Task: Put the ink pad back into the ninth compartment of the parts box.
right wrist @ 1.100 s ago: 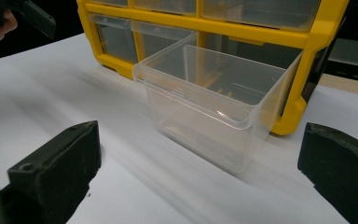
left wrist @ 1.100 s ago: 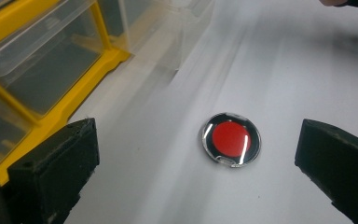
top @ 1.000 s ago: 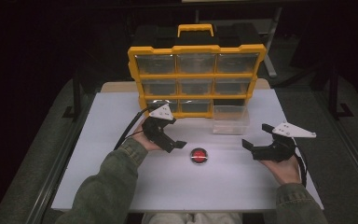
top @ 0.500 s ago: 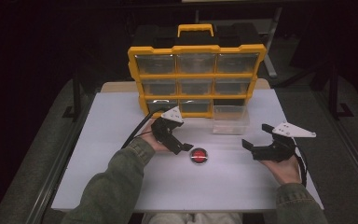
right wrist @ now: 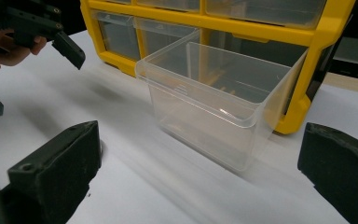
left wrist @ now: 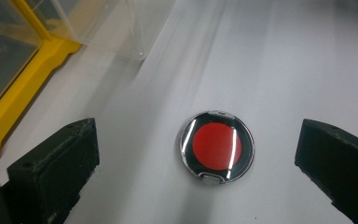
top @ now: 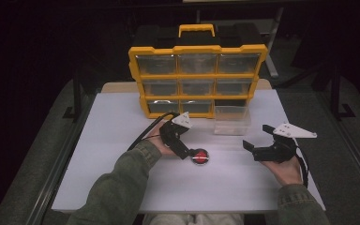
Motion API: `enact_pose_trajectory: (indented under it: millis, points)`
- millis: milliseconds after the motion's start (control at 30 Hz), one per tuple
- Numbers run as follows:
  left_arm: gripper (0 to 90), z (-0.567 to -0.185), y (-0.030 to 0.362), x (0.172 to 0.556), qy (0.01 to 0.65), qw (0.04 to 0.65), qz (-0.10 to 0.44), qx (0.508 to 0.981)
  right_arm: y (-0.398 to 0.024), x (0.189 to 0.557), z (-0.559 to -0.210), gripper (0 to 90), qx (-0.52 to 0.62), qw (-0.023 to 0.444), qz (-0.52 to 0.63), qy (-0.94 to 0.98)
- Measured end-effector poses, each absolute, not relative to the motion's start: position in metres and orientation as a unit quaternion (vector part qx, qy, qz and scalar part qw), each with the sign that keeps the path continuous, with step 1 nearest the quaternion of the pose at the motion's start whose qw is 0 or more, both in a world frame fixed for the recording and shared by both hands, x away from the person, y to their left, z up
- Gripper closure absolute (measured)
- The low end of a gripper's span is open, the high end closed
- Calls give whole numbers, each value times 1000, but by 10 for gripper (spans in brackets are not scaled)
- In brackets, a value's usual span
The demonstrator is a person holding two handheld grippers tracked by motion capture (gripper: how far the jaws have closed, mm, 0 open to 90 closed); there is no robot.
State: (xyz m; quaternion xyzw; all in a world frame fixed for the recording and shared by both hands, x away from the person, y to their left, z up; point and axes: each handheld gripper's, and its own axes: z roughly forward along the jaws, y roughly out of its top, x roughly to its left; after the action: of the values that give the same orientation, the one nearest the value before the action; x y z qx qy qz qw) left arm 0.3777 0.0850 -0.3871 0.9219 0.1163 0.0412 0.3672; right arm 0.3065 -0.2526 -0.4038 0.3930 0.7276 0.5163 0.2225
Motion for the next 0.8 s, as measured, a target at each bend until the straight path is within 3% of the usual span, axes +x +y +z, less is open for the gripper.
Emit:
enact_pose_trajectory:
  millis: [467,800]
  points:
    - [0,-396,69,376,100,362,18,927,-253,306,-404,0,392,221,516,729]
    - [0,-411,59,376,88,322,22,942,-252,306,-404,0,392,220,515,730]
